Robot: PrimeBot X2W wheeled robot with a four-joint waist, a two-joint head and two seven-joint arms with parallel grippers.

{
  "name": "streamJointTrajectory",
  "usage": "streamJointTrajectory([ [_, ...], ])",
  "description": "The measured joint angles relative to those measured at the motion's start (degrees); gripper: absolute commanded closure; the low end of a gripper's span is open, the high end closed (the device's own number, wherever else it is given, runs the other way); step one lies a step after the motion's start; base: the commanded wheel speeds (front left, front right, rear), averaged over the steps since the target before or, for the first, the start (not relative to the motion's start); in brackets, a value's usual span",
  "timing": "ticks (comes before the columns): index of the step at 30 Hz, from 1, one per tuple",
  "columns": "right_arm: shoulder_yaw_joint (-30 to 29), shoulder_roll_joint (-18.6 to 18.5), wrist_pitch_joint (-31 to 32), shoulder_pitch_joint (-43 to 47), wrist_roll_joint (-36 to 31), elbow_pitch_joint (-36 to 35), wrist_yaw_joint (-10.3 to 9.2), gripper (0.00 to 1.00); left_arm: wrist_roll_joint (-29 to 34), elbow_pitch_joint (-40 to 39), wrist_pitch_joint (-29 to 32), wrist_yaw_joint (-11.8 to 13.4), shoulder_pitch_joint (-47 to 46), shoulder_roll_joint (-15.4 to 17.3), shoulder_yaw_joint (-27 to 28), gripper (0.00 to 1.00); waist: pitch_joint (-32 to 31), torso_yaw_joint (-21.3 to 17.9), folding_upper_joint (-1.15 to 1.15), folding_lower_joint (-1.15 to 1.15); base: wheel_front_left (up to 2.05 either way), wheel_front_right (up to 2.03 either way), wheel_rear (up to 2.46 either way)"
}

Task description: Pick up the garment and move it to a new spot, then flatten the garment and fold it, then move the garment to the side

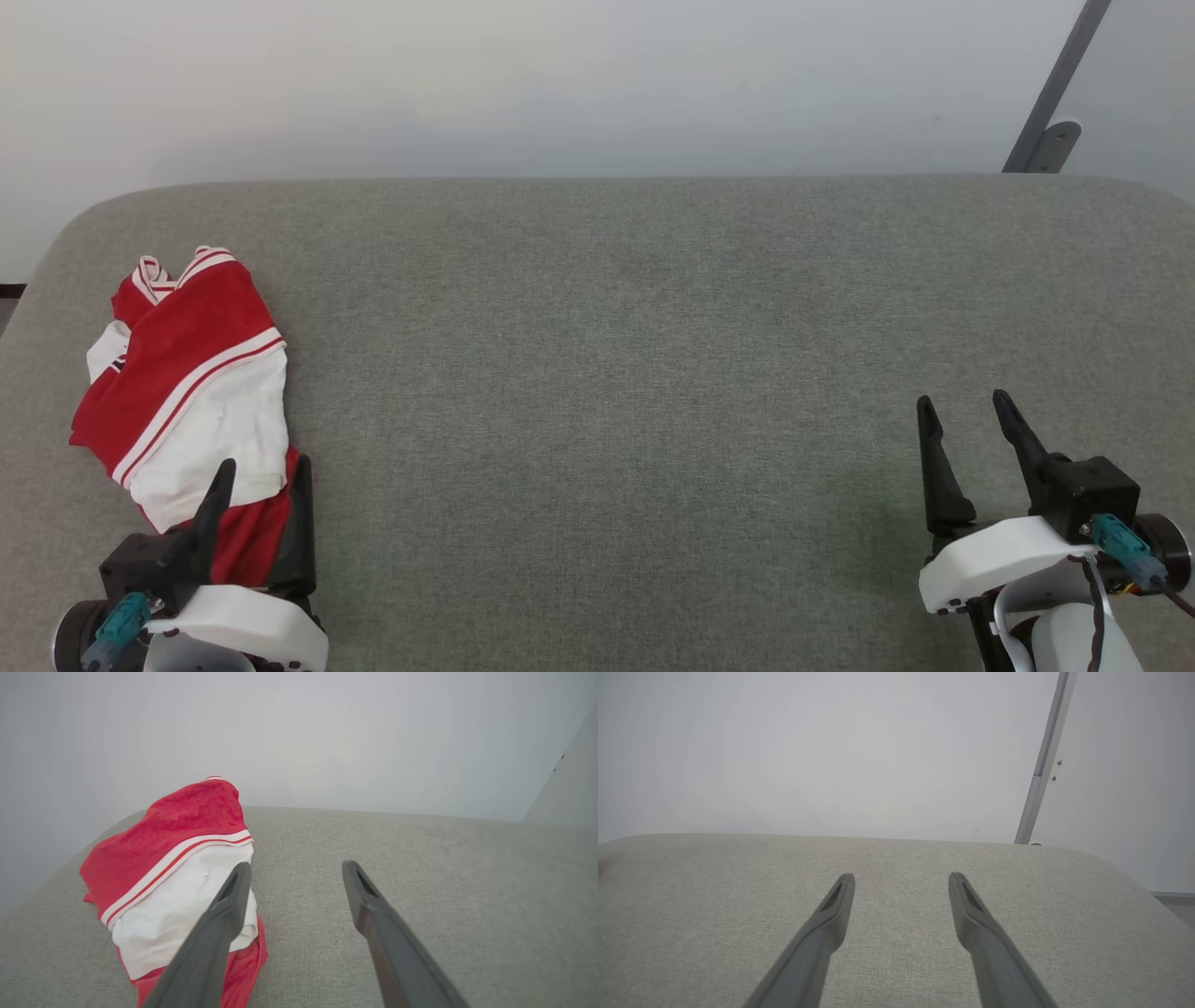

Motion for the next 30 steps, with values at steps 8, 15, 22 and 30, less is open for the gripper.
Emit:
streamJointTrajectory([
  [8,0.51,-0.05,-0.98,-0.05,-0.48,-0.58,0.0,0.0,1.19,1.32,-0.96,-0.19,-0.98,-0.1,0.86,0.0,0.5,1.76,0.0,0.0,0.0,0.0,0.0],
  [15,2.74,-0.11,-1.7,-0.55,-2.99,-0.65,0.0,0.0,2.86,2.01,-1.67,-0.26,-1.27,-0.49,2.78,0.0,0.92,6.99,0.0,0.0,0.0,0.0,0.0],
  [22,8.24,-0.09,-2.3,-2.72,-4.3,1.43,0.0,0.0,5.57,2.37,-2.23,-0.36,-0.6,-2.08,6.0,0.0,1.13,14.92,0.0,0.0,0.0,0.0,0.0],
  [30,13.63,-0.08,-2.31,-3.59,-1.57,4.22,0.0,0.0,5.73,2.38,-2.23,-0.36,1.6,-3.88,8.53,0.0,0.83,23.77,0.0,0.0,0.0,0.0,0.0],
])
